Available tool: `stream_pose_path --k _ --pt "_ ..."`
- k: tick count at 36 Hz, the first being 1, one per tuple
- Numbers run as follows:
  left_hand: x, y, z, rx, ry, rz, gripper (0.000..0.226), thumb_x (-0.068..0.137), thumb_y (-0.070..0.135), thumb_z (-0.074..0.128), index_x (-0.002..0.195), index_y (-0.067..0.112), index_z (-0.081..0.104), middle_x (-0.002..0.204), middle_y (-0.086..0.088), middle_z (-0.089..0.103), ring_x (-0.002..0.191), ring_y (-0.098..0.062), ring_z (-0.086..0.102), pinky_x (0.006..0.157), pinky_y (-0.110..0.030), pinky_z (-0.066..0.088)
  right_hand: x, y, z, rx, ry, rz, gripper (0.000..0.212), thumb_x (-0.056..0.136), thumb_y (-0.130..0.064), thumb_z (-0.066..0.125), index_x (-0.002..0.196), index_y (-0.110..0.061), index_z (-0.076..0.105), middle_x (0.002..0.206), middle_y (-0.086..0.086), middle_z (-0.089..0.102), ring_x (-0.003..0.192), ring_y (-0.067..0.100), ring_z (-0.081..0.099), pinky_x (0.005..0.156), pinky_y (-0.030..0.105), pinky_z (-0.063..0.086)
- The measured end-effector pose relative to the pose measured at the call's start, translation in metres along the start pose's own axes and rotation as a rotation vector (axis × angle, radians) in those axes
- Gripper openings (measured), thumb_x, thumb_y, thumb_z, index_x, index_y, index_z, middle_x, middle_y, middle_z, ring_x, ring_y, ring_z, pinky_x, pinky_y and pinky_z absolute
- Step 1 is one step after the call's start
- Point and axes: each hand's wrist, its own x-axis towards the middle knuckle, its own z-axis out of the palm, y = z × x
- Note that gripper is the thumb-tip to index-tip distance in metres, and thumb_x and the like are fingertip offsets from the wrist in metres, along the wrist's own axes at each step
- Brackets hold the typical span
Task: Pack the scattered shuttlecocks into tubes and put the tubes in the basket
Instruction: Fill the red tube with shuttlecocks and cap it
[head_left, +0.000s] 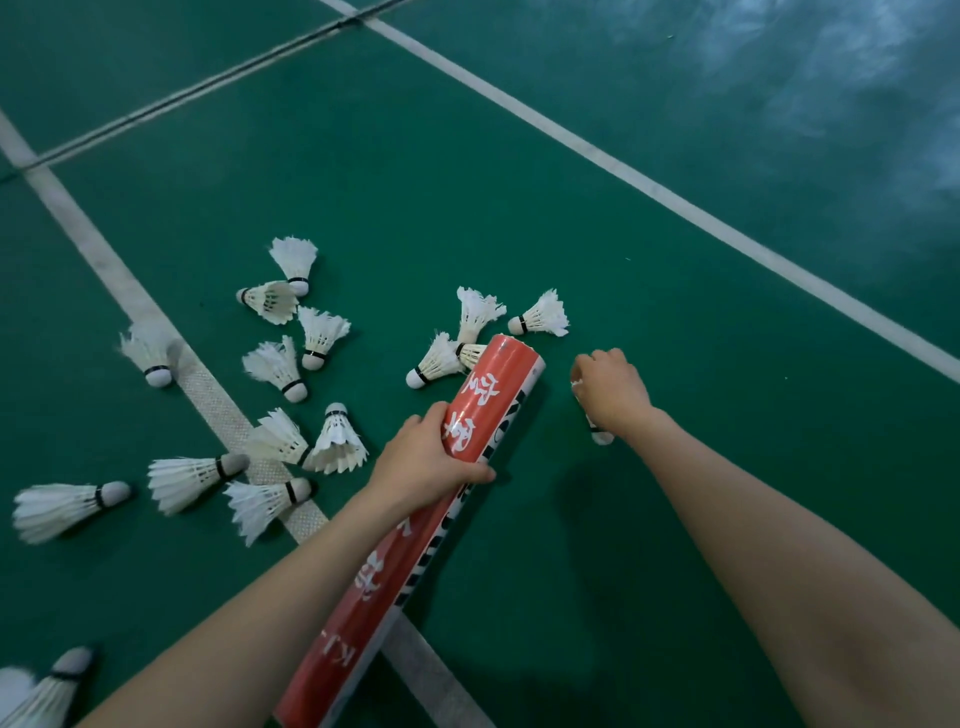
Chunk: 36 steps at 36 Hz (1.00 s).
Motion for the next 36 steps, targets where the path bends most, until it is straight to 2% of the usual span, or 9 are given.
stream_pose_path --k 2,5,10,15,20,27,31,33,36 --pt "0.0 0.003 0.002 -0.007 -0.005 0.008 0.091 0.06 0.056 0.08 0.134 0.029 0.034 0.104 0.004 0.05 0.087 -0.012 0.057 0.081 -0.036 0.053 -0.01 0.004 -0.006 0.073 -0.017 0.012 0.019 0.097 -0.016 0.043 0.111 -0.011 0.055 0.116 0.009 0.054 0.103 0.03 0.051 0.084 0.037 0.04" --pt "0.0 0.005 0.005 -0.041 -0.009 0.016 0.089 0.057 0.057 0.08 0.131 0.031 0.037 0.104 0.005 0.052 0.086 -0.013 0.059 0.082 -0.04 0.055 -0.021 0.006 -0.027 0.295 0.197 0.059 0.016 0.097 -0.017 0.045 0.107 -0.011 0.057 0.11 0.006 0.056 0.094 0.029 0.055 0.079 0.036 0.043" --pt "-0.006 0.011 0.01 -0.042 -0.019 0.05 0.087 0.06 0.054 0.081 0.131 0.03 0.038 0.103 0.005 0.051 0.085 -0.013 0.058 0.08 -0.037 0.054 -0.036 -0.003 -0.078 0.865 0.554 0.133 0.006 0.092 -0.014 0.058 0.097 -0.014 0.061 0.099 0.004 0.061 0.081 0.007 0.051 0.072 0.009 0.038" --pt "-0.016 0.018 0.013 0.0 -0.027 0.088 0.096 0.062 0.055 0.08 0.14 0.028 0.03 0.109 0.003 0.049 0.089 -0.014 0.057 0.084 -0.038 0.054 -0.052 -0.018 -0.098 1.025 0.694 0.101 0.005 0.092 -0.014 0.059 0.096 -0.016 0.06 0.097 0.0 0.061 0.079 0.0 0.05 0.074 0.009 0.042" --pt "-0.025 0.019 0.01 0.006 -0.005 0.136 0.094 0.065 0.055 0.079 0.14 0.029 0.03 0.109 0.004 0.048 0.091 -0.013 0.054 0.083 -0.035 0.05 -0.057 -0.025 -0.098 0.99 0.611 0.072 0.005 0.093 -0.014 0.058 0.095 -0.019 0.058 0.094 -0.003 0.058 0.078 -0.003 0.049 0.071 0.005 0.04" --pt "-0.032 0.009 0.0 -0.037 0.066 0.143 0.093 0.064 0.057 0.078 0.14 0.031 0.032 0.104 0.006 0.047 0.089 -0.012 0.054 0.08 -0.034 0.05 -0.054 -0.031 -0.094 0.994 0.597 0.095 0.004 0.093 -0.013 0.058 0.094 -0.017 0.057 0.093 -0.005 0.059 0.079 -0.007 0.05 0.071 0.003 0.038" --pt "-0.036 0.011 -0.002 -0.052 0.065 0.158 0.092 0.064 0.056 0.078 0.14 0.032 0.031 0.104 0.007 0.046 0.088 -0.01 0.053 0.077 -0.03 0.047 -0.052 -0.042 -0.088 0.973 0.312 0.016 0.003 0.094 -0.017 0.057 0.095 -0.016 0.06 0.089 -0.011 0.06 0.081 -0.002 0.052 0.077 0.014 0.043" --pt "-0.037 0.01 -0.002 -0.053 0.068 0.158 0.092 0.064 0.055 0.079 0.14 0.031 0.031 0.104 0.007 0.045 0.088 -0.009 0.052 0.077 -0.029 0.046 -0.052 -0.049 -0.084 0.983 0.216 -0.013 0.014 0.097 -0.025 0.052 0.095 -0.014 0.06 0.087 -0.009 0.06 0.076 0.002 0.052 0.072 0.017 0.042" --pt "-0.038 0.005 -0.005 -0.053 0.07 0.143 0.094 0.063 0.055 0.08 0.139 0.031 0.031 0.105 0.007 0.046 0.089 -0.01 0.053 0.081 -0.031 0.048 -0.054 -0.054 -0.081 1.012 0.257 -0.012 0.037 0.099 -0.044 0.039 0.088 -0.016 0.061 0.079 -0.004 0.058 0.068 0.006 0.049 0.066 0.02 0.04"
